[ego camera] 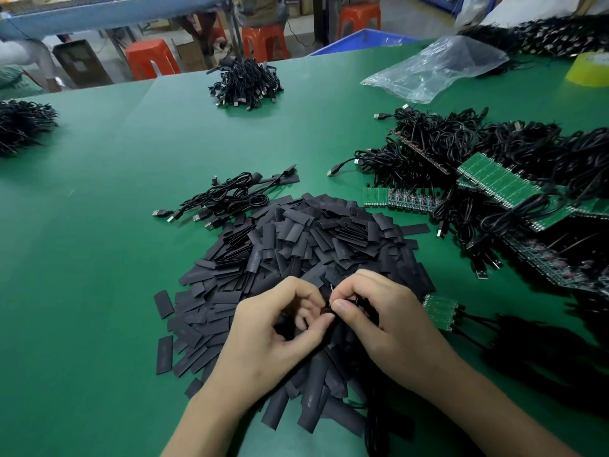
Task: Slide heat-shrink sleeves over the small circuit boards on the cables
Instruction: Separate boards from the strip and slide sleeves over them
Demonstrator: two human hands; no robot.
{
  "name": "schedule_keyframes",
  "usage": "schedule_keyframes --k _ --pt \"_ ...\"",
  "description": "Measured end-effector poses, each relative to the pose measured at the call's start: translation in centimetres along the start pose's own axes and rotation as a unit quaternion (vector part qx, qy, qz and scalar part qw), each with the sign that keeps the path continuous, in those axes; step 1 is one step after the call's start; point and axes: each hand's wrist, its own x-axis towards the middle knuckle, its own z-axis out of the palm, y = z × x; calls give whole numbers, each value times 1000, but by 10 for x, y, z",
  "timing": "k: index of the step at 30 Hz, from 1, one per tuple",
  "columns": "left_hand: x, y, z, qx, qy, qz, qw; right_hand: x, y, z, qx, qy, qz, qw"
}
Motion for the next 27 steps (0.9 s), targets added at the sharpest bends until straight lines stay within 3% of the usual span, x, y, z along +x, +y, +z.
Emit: schedule_keyframes --k 7,17,27 --pt "2 2 0 -5 19 -5 1000 1 0 -2 25 6 22 999" --pt "5 6 -6 -187 15 -99 977 2 3 -8 174 41 115 977" --pt "4 0 -6 -233 -9 -102 967 1 -2 -11 159 19 91 983"
